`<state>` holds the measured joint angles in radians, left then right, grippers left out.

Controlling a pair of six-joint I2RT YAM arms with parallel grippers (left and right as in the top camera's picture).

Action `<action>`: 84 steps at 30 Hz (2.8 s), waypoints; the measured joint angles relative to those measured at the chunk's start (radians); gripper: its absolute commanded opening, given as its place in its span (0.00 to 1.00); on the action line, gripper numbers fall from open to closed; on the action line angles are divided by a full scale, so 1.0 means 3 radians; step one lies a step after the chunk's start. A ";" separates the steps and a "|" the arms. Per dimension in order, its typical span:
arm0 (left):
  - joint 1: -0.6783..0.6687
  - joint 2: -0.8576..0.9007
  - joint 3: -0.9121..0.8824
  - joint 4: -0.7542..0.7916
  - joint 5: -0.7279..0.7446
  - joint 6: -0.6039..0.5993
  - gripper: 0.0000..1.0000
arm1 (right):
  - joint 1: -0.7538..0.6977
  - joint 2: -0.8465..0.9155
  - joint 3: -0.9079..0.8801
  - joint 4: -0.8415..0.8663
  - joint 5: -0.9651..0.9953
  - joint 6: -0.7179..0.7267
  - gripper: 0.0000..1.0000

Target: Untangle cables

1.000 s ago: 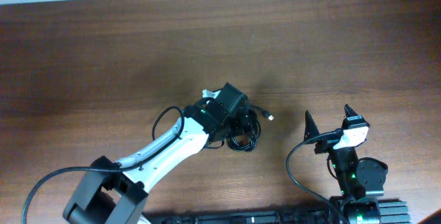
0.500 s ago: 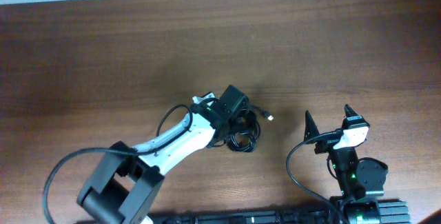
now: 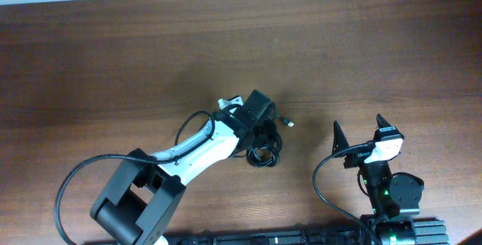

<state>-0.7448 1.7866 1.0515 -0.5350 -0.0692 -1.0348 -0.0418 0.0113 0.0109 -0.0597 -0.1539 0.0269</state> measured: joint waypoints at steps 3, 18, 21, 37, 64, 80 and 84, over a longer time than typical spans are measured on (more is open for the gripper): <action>0.0003 -0.0106 0.0160 -0.0004 -0.0006 0.0469 0.00 | -0.0001 0.0000 0.0000 0.0000 0.0000 -0.0001 0.99; 0.0003 -0.1104 0.0329 0.0459 -0.0042 0.2279 0.00 | 0.0000 0.0000 0.0000 0.0000 0.0000 -0.0001 0.99; 0.0004 -0.1223 0.0329 0.0627 0.0086 0.2556 0.00 | 0.0000 0.0001 -0.0001 0.0038 -0.0003 0.0005 0.99; 0.0411 -0.1330 0.0329 0.1434 0.1790 0.3020 0.00 | 0.0000 0.0107 0.1266 -0.0938 -0.0838 0.0450 0.99; 0.0506 -0.1432 0.0329 0.1905 0.3302 0.3216 0.00 | 0.0000 0.0829 0.2323 -0.1127 -0.2101 0.0378 0.96; 0.0788 -0.1736 0.0329 0.1801 0.3630 0.3301 0.00 | 0.0003 0.0830 0.2340 -0.1022 -0.1527 -0.0118 0.93; 0.0749 -0.1736 0.0329 0.1926 0.3651 0.3301 0.00 | 0.0003 0.0829 0.2340 -0.0894 -0.1890 -0.0127 0.87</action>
<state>-0.5201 1.2659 1.1503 0.0429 1.0260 -0.0444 -0.0410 0.2600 0.7128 -0.3279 -0.7208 -0.0113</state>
